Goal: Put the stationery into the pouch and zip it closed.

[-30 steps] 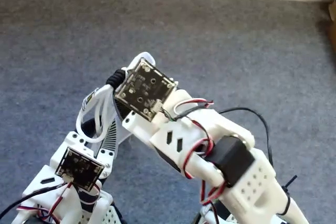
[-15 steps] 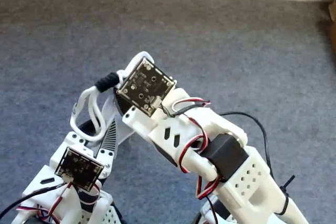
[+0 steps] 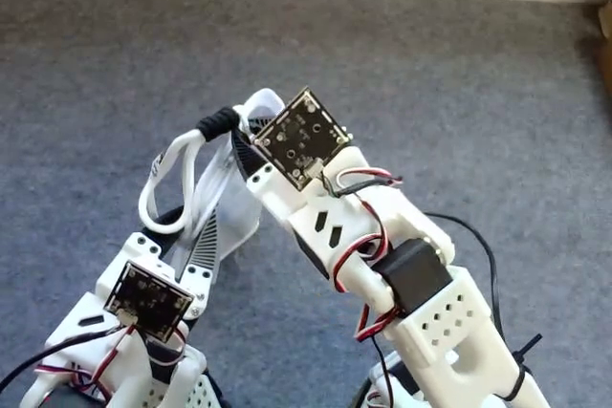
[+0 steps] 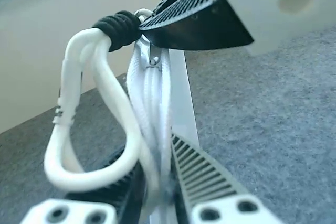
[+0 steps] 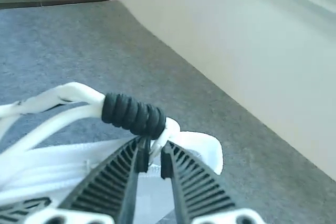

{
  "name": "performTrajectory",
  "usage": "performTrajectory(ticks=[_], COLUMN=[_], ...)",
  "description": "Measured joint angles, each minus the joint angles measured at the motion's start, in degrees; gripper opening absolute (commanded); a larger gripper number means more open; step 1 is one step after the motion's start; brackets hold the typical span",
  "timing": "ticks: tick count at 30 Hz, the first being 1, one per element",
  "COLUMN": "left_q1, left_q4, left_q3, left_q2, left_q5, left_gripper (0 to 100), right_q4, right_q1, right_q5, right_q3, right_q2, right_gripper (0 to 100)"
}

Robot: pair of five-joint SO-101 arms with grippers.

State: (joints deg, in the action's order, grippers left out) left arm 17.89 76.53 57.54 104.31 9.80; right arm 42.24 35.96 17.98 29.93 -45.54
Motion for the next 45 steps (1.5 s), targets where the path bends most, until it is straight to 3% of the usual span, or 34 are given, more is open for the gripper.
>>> performTrajectory(ticks=[10, 19, 28, 36, 45], left_q1=[-0.2, -0.1, -0.4, -14.7, -16.4], left_q4=[-0.1, -0.2, 0.4, 0.6, 1.7], left_q3=[0.2, 0.3, 1.1, -3.5, -10.8], left_q2=[0.0, 0.0, 0.0, -0.2, -0.2], left_q5=[0.1, 0.1, -0.9, -10.3, -11.2], left_gripper=[1, 1, 23, 29, 29], right_q4=[-11.1, -14.4, -11.7, -11.7, -9.3], right_q1=[-6.8, -7.3, -8.6, -8.8, -4.7], right_q5=[0.0, 0.0, -0.1, -0.1, -0.1], right_q3=[6.2, 8.1, 7.8, 7.8, 13.8], right_q2=[0.0, -0.1, -0.1, -0.1, -11.9], right_gripper=[0.6, 0.6, 0.6, 0.6, 0.5])
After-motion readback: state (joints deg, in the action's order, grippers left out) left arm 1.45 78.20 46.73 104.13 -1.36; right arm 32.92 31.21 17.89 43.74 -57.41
